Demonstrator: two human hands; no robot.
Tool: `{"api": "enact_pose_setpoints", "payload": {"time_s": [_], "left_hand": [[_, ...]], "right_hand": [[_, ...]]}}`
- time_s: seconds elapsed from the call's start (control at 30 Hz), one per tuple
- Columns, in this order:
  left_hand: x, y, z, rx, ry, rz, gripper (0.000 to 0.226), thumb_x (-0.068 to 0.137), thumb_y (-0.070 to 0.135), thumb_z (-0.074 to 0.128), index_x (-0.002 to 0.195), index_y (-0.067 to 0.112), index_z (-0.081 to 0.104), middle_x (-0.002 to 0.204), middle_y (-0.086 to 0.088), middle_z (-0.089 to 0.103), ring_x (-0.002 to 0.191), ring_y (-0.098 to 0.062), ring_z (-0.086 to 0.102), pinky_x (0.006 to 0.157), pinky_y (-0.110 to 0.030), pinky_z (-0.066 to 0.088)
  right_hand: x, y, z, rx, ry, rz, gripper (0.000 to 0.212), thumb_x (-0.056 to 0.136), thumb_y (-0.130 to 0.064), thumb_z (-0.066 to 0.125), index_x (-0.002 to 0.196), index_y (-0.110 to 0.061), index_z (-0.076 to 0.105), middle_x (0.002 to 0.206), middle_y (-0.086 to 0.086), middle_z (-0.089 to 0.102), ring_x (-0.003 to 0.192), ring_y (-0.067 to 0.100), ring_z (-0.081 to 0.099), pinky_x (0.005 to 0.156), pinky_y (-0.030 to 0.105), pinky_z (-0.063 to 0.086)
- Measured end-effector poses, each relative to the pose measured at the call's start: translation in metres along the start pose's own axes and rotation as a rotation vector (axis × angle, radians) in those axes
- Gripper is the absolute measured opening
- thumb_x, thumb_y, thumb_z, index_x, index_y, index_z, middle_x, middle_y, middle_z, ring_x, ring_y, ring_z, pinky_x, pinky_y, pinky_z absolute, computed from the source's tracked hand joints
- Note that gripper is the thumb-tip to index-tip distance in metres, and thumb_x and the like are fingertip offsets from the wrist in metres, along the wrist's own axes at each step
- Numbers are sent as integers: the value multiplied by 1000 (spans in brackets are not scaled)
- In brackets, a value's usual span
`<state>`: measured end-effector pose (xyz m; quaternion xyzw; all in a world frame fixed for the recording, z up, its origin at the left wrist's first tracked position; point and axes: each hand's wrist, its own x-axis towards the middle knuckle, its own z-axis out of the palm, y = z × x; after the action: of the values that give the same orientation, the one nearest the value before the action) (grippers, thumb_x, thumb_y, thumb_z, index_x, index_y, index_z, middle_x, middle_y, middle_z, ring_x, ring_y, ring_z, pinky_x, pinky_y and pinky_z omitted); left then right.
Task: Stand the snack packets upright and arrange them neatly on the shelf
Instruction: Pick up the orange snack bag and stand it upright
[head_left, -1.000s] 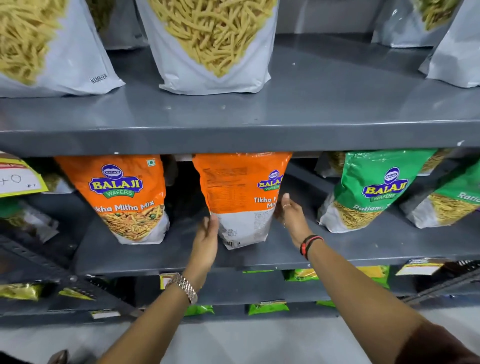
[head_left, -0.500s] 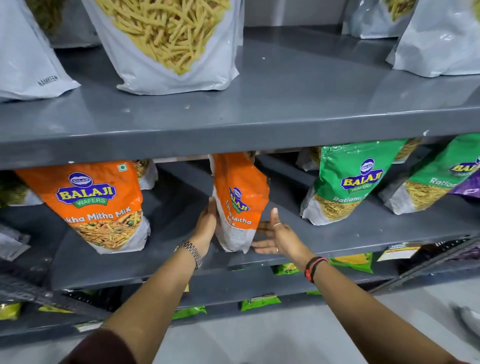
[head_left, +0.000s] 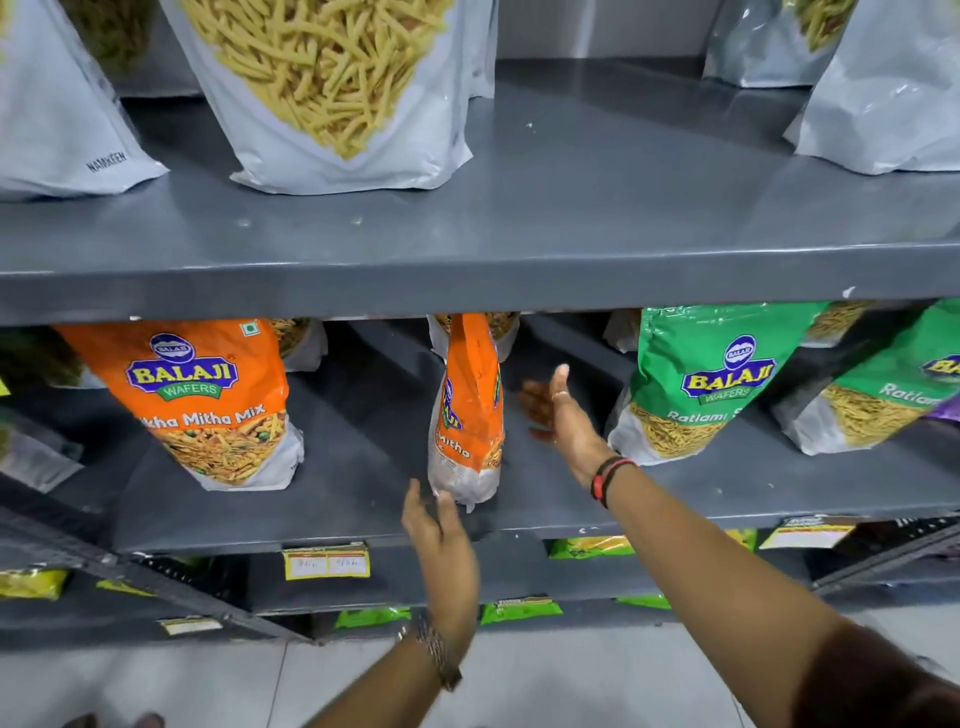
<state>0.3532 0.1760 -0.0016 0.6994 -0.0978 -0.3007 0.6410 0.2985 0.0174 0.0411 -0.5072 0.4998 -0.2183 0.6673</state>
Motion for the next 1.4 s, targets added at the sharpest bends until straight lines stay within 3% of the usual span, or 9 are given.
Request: {"api": "enact_pose_setpoints", "payload": {"time_s": [0.13,0.33,0.47,0.63,0.87,1.03,1.2,1.3,1.4], "left_hand": [[-25,-2,23,-65,-154,-70,57,95,38,34,146,31,10,140,21,19,138,-7,22,109,-26,20],[-1,-6,42,-92,-25,-92,64,94,45,30,149,20,8,158,-2,14,144,-21,20,119,-40,18],[24,3,36,-174,134,-65,53,98,38,26,145,12,22,151,-9,31,135,-25,35,107,-31,30],[65,18,17,-172,44,7,55,96,48,19,137,17,40,137,-6,52,124,-24,51,106,-41,41],[78,36,4,-49,-134,-115,58,95,50,13,139,22,36,141,-2,47,132,-20,43,103,-32,34],[78,28,-22,-201,34,-226,54,98,37,29,142,7,29,147,-12,38,132,-29,42,110,-39,35],[84,16,-91,-87,222,-110,34,96,18,39,125,2,45,95,-6,56,94,-26,59,79,-34,47],[103,17,-145,31,278,-77,41,92,18,49,128,1,42,126,-26,54,123,-44,47,101,-50,40],[121,34,-188,106,223,17,60,88,20,57,135,-7,32,139,-29,42,129,-40,41,107,-49,34]], "right_hand": [[14,-17,18,-12,-136,12,83,84,-66,-5,143,-22,34,151,4,38,139,24,34,117,46,24],[-5,-5,21,-69,-251,6,80,86,-63,-8,138,-27,41,146,2,44,137,18,38,113,46,30],[-19,5,12,-37,-226,18,77,88,-60,-6,139,-25,40,147,4,43,138,21,36,111,45,29],[-35,15,6,22,-258,77,78,89,-57,-7,144,-17,31,150,10,37,139,26,35,115,43,22],[-38,31,-3,47,-243,28,74,90,-60,3,140,-19,39,149,11,38,138,27,36,116,46,27],[-43,44,3,-74,-142,39,38,97,-29,39,124,-8,54,135,15,54,122,29,53,102,42,44],[-45,55,41,-221,-275,41,29,94,-10,43,119,-5,56,131,14,58,119,26,55,100,40,46],[-50,46,76,-245,-334,-9,31,93,-7,42,121,-3,55,131,13,57,120,27,55,100,39,46],[-50,38,120,-240,-349,-60,33,91,-12,52,124,-7,53,130,12,58,115,23,57,94,32,46]]}}
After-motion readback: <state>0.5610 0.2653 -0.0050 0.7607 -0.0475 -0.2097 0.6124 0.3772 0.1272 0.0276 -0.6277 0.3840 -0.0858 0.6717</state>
